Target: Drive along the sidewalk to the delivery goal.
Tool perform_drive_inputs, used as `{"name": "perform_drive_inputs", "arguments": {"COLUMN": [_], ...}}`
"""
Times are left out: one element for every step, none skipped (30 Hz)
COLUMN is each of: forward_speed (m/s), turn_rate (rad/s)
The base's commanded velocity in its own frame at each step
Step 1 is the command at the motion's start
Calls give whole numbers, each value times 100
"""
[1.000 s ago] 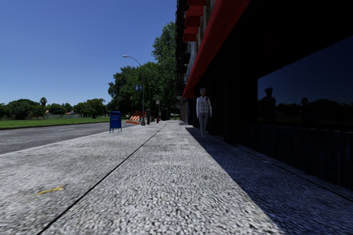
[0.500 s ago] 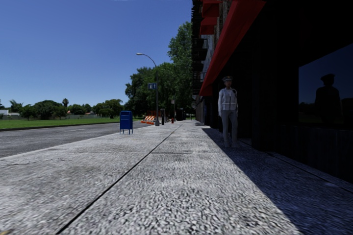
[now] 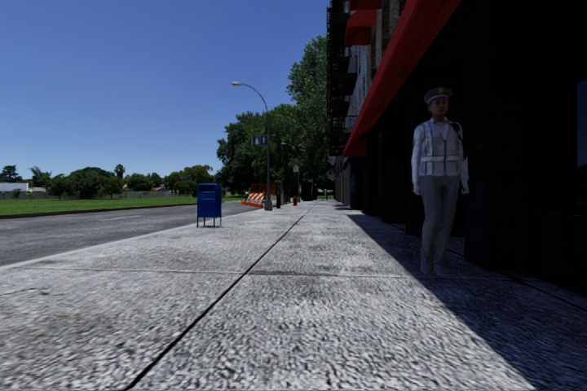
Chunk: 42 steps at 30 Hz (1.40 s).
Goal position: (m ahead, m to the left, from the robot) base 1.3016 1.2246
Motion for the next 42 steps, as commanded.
{"name": "perform_drive_inputs", "arguments": {"forward_speed": [200, 200, 200, 174, 159, 148, 136, 136, 123, 106, 92, 81, 67, 67, 50, 42, 35, 28, 22, 16, 7, 0, 0, 0, 0, 0, 0, 0, 0, 0, 0, 0, 0, 0, 0, 0, 0, 0, 0, 0, 0, 0], "turn_rate": [0, 0, 0, 0, 0, 0, 0, 0, 0, 0, 0, 0, 0, 0, 0, 0, 0, 0, 0, 0, 0, 0, 0, 0, 0, 0, 0, 0, 0, 0, 0, 0, 0, 0, 0, 0, 0, 0, 0, 0, 0, 0]}}
